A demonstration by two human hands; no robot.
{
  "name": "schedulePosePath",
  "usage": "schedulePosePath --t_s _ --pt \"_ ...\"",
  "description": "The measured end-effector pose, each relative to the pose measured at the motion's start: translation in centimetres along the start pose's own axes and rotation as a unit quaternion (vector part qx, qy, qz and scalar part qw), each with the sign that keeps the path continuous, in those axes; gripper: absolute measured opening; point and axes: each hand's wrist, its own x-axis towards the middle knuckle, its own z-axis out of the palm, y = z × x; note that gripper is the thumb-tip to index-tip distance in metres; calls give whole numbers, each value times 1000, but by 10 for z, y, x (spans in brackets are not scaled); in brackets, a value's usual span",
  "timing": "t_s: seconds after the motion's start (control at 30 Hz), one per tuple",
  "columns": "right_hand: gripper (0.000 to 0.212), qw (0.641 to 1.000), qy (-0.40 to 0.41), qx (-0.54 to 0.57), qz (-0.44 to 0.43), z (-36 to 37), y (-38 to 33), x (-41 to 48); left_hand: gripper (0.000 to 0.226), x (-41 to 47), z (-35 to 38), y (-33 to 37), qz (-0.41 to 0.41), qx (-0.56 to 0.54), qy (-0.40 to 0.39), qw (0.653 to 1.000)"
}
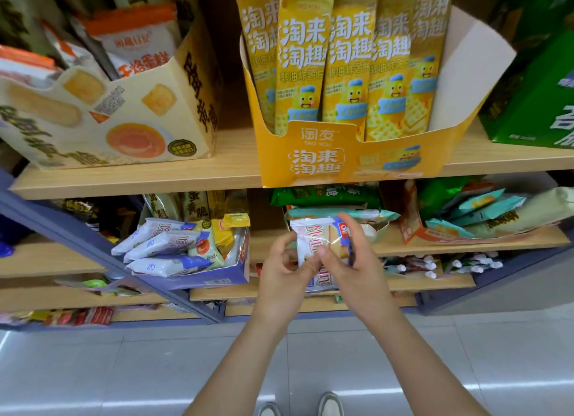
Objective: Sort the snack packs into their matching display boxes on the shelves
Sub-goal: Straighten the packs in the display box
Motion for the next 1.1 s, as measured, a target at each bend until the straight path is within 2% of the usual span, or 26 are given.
schedulePosePath --t_s 0.1,0.2,0.27,0.33,0.37,0.47,0.53,0.63,0.7,0.77,0.83,0.93,1.0,1.07,1.1 --pt "63 998 -1 39 45 -1 0 0 44 -2 -6 -6 4 -22 42 999" --pt "67 993 -58 58 87 3 -7 -2 34 -9 -20 -6 57 -8 58 997" --pt "48 986 -79 107 104 14 -12 -4 25 -18 -34 3 82 29 54 995" --pt "34 984 -76 129 95 30 -15 -5 22 -24 -59 14 126 114 74 983" --pt "31 987 -68 120 84 39 -16 -5 27 -26 -77 18 164 176 99 966" --pt "31 996 -54 68 33 73 -20 2 57 -25 -142 20 253 371 169 877" --pt "30 999 -36 -6 -20 98 -22 10 72 -22 -174 17 232 469 174 834" --pt "35 990 -13 -114 -83 129 -26 18 96 -14 -197 13 165 576 139 788" --pt "37 984 -19 -162 -70 143 -25 18 112 -6 -204 17 143 612 95 772" --pt "38 973 -28 -217 -68 149 -20 14 121 2 -202 25 139 617 55 773" --pt "39 961 -40 -255 -99 158 -14 10 113 10 -201 31 167 612 16 773" --pt "40 960 -93 -251 -80 162 -12 11 65 21 -205 23 245 609 5 754" --pt "44 968 -120 -215 -55 157 -15 13 43 27 -210 14 274 603 19 749" --pt "43 984 -56 -165 -47 150 -23 19 38 30 -215 9 289 597 22 748" --pt "40 983 -13 -178 -52 147 -24 25 37 31 -217 8 297 592 28 748"
